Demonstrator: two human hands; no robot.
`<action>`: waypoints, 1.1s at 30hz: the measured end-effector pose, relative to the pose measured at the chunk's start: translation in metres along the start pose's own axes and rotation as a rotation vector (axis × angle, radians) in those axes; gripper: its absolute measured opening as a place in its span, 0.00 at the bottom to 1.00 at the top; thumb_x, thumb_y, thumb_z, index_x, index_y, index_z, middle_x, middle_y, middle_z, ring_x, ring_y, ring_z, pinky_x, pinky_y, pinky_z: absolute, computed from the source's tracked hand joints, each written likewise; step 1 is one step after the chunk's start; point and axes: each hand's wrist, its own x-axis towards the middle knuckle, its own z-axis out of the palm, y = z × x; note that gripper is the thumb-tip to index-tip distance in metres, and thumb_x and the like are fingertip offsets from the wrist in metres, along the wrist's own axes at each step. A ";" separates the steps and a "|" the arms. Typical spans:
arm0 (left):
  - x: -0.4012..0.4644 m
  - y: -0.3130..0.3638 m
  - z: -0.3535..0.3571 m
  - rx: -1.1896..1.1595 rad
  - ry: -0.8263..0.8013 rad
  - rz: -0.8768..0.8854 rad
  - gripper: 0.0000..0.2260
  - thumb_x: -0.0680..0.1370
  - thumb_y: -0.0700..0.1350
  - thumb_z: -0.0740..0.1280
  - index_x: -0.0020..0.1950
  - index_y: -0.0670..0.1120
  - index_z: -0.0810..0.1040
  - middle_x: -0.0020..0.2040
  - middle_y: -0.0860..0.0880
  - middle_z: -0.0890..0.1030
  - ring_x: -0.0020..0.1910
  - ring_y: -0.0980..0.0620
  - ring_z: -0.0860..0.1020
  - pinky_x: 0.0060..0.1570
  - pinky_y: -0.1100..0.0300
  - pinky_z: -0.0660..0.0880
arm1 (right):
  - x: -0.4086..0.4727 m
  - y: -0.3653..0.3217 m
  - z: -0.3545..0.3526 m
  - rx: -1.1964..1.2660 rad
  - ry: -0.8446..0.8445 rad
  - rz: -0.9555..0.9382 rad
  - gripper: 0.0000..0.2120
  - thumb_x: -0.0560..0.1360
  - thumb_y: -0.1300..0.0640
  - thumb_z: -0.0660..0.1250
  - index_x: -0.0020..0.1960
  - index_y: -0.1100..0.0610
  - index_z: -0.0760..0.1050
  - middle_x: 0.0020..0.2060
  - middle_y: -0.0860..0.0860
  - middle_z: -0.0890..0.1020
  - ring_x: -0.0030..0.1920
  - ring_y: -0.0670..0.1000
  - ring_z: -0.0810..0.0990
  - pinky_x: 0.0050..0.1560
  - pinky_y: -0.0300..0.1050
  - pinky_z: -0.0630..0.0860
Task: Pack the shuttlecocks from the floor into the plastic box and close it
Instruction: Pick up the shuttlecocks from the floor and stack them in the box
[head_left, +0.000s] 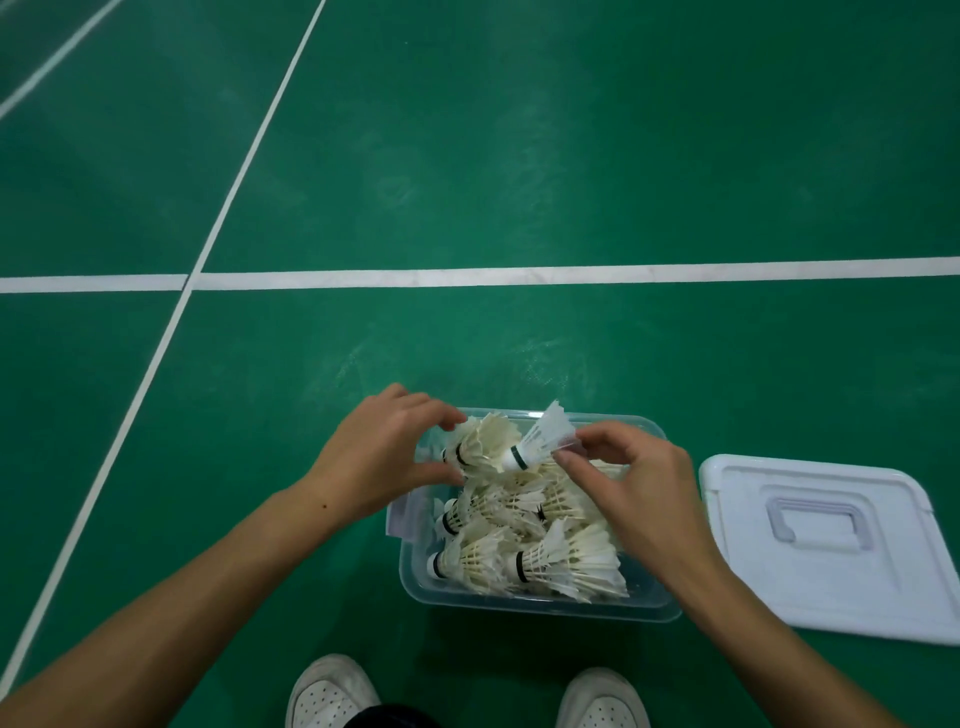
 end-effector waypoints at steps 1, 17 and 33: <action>0.001 0.001 0.006 0.027 0.021 0.012 0.29 0.70 0.64 0.76 0.69 0.56 0.80 0.57 0.60 0.83 0.54 0.56 0.75 0.55 0.56 0.76 | 0.000 0.000 0.005 -0.016 -0.002 0.004 0.05 0.74 0.53 0.80 0.50 0.49 0.87 0.42 0.37 0.86 0.48 0.33 0.84 0.48 0.26 0.78; 0.018 0.029 0.038 0.285 0.088 0.116 0.15 0.75 0.65 0.71 0.57 0.59 0.85 0.43 0.57 0.83 0.40 0.52 0.76 0.40 0.55 0.60 | 0.026 0.018 0.021 -0.226 -0.306 0.167 0.05 0.77 0.48 0.76 0.51 0.47 0.87 0.42 0.40 0.88 0.42 0.42 0.87 0.50 0.51 0.86; 0.019 0.046 -0.006 0.228 -0.110 -0.055 0.27 0.75 0.67 0.72 0.67 0.54 0.74 0.60 0.54 0.81 0.54 0.52 0.80 0.51 0.54 0.82 | 0.013 0.003 -0.033 -0.193 -0.343 0.058 0.23 0.74 0.44 0.78 0.66 0.46 0.79 0.55 0.38 0.84 0.57 0.39 0.81 0.62 0.39 0.76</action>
